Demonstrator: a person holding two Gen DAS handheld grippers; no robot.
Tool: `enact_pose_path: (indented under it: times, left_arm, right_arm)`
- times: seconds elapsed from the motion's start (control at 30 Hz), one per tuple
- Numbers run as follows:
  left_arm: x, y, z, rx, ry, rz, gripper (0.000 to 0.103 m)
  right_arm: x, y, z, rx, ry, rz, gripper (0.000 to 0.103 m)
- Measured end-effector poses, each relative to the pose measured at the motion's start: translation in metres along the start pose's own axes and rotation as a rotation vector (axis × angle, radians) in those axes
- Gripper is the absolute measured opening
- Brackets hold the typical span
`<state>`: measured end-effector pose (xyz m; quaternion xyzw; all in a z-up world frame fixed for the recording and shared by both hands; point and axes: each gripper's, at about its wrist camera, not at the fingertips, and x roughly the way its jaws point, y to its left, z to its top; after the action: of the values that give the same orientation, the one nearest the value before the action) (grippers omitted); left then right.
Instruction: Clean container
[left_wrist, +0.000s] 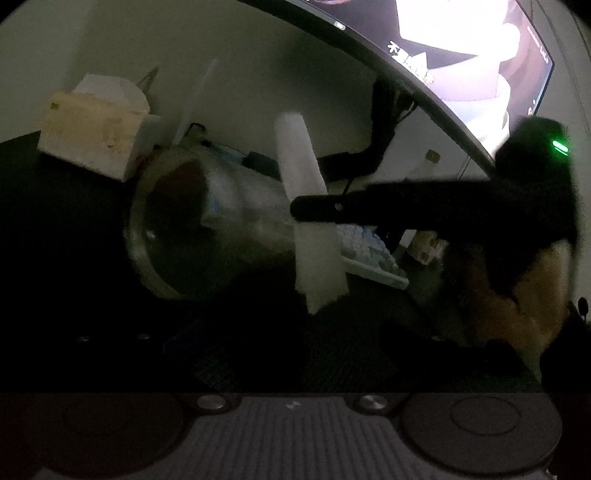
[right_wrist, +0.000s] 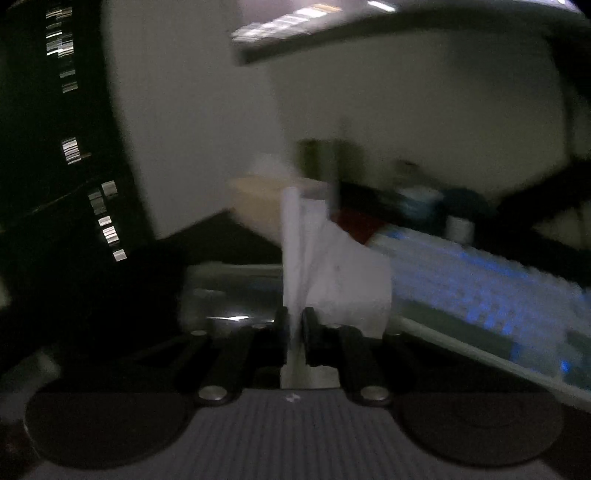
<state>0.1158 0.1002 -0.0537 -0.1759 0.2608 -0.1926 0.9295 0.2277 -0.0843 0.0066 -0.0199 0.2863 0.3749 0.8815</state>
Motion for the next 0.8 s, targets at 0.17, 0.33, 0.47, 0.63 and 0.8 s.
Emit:
enact_pose_path:
  times: [0.17,0.33,0.47,0.63,0.8]
  left_arm:
    - [0.002,0.001,0.000,-0.002,-0.001,0.002,0.102]
    - [0.003,0.002,0.001,-0.015,-0.001,-0.005,0.102]
    - [0.003,0.004,0.002,-0.030,-0.002,-0.013,0.103]
    - [0.002,0.006,0.003,-0.049,-0.003,-0.023,0.103]
    - [-0.001,0.007,0.006,-0.063,0.005,-0.040,0.102]
  right_arm:
    - [0.004,0.005,0.020,0.053,-0.010,0.004,0.007]
    - [0.020,0.049,0.031,0.001,-0.008,0.063,0.006]
    - [0.033,0.059,0.030,-0.027,-0.012,0.043,0.006]
    - [0.033,0.032,0.036,0.027,0.001,-0.077,0.006]
    - [0.037,0.029,0.042,0.095,0.013,-0.075,0.007]
